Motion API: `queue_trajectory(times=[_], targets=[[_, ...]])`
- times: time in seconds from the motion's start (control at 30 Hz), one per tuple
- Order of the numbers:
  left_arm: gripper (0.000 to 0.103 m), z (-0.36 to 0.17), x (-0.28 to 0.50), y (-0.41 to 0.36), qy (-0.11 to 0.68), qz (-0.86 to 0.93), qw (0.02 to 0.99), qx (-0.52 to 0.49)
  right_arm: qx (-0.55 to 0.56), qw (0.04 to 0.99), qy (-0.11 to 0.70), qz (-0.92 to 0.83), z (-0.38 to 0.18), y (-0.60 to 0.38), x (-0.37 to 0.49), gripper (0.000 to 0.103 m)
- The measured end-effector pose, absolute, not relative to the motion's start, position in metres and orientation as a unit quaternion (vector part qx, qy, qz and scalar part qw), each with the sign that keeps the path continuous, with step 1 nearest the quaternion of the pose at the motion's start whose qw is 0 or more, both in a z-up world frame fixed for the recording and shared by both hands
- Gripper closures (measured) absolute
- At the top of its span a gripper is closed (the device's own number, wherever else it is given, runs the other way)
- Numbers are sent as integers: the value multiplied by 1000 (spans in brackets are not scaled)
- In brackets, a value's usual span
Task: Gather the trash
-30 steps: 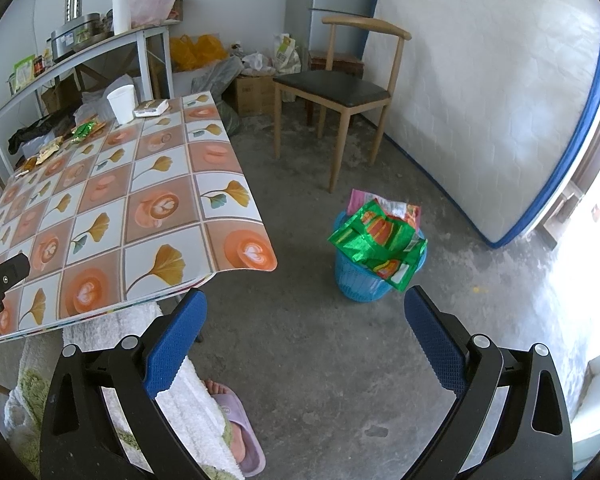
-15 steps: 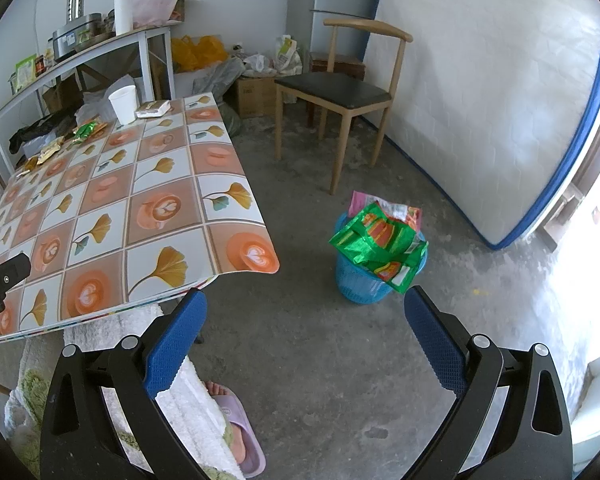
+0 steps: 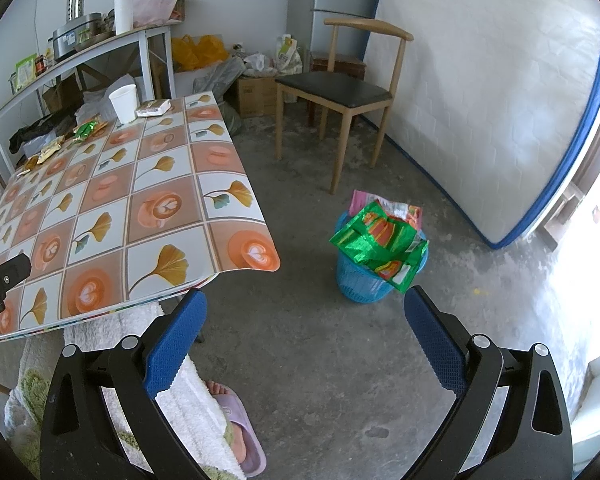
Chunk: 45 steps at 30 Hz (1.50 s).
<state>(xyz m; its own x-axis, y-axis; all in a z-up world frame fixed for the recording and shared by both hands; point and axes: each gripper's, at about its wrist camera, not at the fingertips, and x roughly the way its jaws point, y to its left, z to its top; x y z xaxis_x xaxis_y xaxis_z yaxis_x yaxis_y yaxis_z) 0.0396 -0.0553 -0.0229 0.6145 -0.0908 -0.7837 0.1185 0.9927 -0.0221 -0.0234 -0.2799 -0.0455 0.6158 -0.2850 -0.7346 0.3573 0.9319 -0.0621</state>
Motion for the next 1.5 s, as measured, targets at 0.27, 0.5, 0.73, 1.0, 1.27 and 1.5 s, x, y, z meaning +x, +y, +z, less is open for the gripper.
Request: queue_trajectory(times=[0.27, 0.5, 0.73, 1.0, 1.27, 1.5], targets=[[6, -23, 40, -55, 435, -58, 898, 16, 45, 898, 400, -179, -46, -280, -23, 8], [6, -23, 40, -55, 436, -59, 898, 16, 45, 898, 400, -179, -46, -279, -24, 8], [6, -22, 40, -55, 435, -59, 898, 16, 45, 898, 399, -179, -46, -279, -23, 8], [6, -22, 40, -55, 435, -59, 898, 16, 44, 899, 398, -179, -45, -278, -22, 8], [6, -22, 41, -54, 436, -59, 898, 16, 44, 899, 398, -179, -44, -277, -21, 8], [6, -25, 38, -53, 436, -61, 898, 17, 44, 899, 398, -179, -44, -277, -20, 8]])
